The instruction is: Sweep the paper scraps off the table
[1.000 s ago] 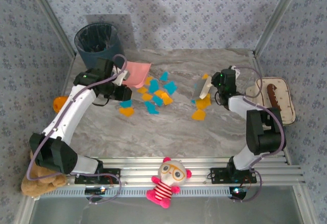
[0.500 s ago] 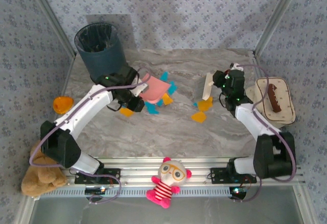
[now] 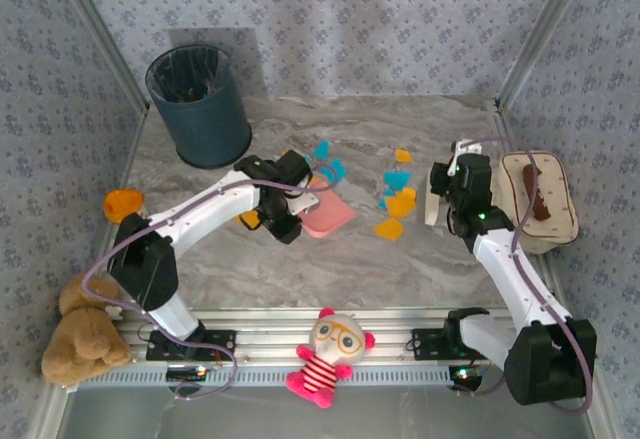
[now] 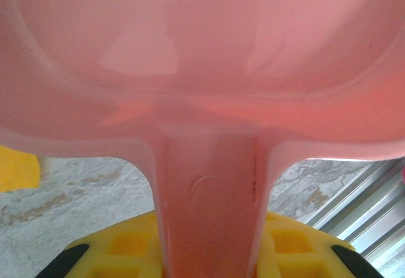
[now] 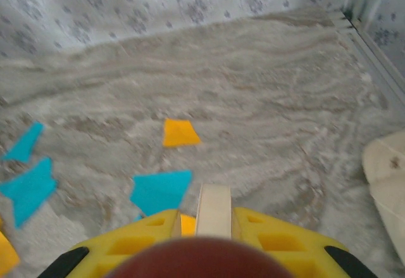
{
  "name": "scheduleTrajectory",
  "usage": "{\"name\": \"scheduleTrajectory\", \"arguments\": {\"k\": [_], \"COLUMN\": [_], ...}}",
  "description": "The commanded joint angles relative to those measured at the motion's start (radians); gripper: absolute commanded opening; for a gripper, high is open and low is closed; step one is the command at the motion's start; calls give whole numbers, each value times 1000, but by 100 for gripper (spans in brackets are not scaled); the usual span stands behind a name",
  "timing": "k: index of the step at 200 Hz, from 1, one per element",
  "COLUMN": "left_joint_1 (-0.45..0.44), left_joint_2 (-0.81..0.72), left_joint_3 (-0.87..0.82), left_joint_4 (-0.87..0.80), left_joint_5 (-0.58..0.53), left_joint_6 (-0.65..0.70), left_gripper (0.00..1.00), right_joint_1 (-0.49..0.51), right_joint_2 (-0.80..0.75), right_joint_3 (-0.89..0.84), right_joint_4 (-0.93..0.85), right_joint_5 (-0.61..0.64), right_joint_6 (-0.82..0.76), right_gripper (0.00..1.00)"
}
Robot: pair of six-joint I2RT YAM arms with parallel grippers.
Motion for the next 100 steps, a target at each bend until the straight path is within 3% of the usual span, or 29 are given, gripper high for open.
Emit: {"name": "scheduleTrajectory", "arguments": {"k": [1, 53, 100], "left_joint_1": [-35, -103, -135], "left_joint_2": [33, 136, 223], "left_joint_3": [44, 78, 147], "left_joint_4": [-40, -57, -98], "left_joint_5": [-10, -20, -12], "left_joint_6": [38, 63, 92], "left_gripper": [0, 0, 0], "right_joint_1": [1, 1, 9], "right_joint_2": [-43, -40, 57], "right_joint_3": [-16, -22, 32], "right_joint_4": [-64, -66, -55], "right_joint_5": [70, 109, 96], "right_joint_6": [-81, -144, -218], "right_gripper": [0, 0, 0]}}
